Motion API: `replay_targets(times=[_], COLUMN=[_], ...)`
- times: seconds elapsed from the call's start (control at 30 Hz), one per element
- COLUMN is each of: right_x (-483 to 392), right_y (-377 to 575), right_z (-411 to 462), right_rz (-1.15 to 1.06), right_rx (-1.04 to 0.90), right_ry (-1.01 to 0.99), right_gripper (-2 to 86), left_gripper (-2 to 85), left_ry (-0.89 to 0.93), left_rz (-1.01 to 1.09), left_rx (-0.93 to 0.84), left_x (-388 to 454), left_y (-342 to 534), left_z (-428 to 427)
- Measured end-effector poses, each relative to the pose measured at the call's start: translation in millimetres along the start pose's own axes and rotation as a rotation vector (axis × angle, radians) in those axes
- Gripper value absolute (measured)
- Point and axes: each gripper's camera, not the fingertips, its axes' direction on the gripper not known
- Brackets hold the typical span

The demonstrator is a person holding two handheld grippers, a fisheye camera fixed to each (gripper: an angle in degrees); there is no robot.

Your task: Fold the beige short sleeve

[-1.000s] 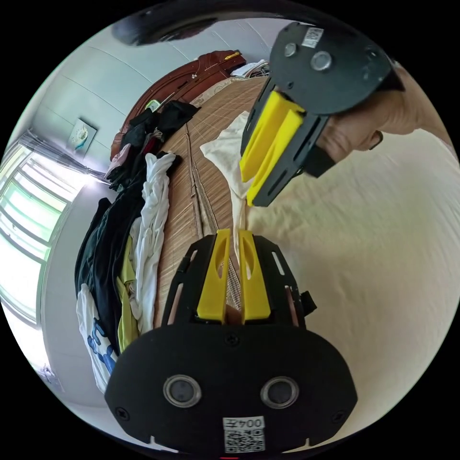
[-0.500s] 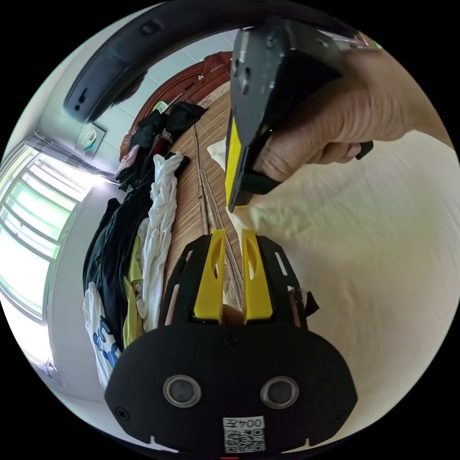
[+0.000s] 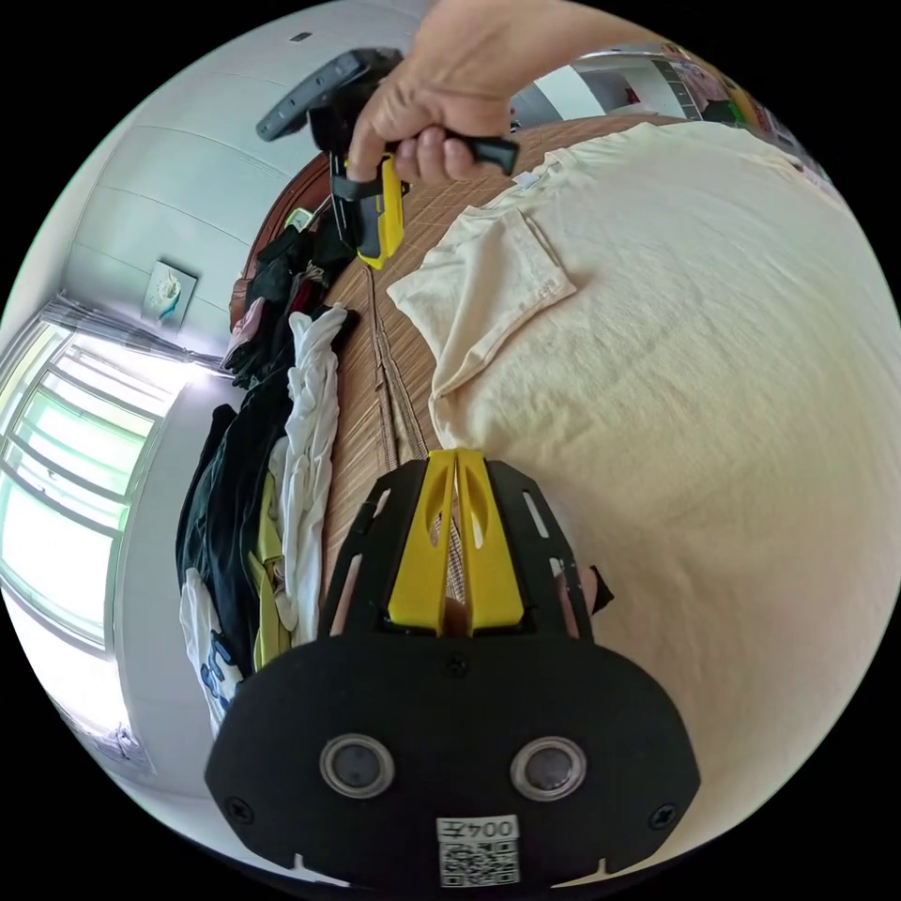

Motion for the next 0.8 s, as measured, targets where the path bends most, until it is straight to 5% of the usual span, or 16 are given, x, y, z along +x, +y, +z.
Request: replay_targets(times=[0.5, 0.8], right_x=[57.0, 166.9], right_y=[-63.6, 59.0], right_z=[95.6, 21.5], right_rz=[0.128, 0.375], right_rx=[-0.152, -0.017], right_ry=[0.04, -0.111], right_gripper=[4.9, 7.3], left_gripper=[0.1, 0.2], left_ry=[0.005, -0.003], left_rz=[-0.008, -0.002], left_rx=[0.006, 0.002], left_x=[0.2, 1.9], left_y=[7.3, 10.8], left_z=[2.2, 2.4])
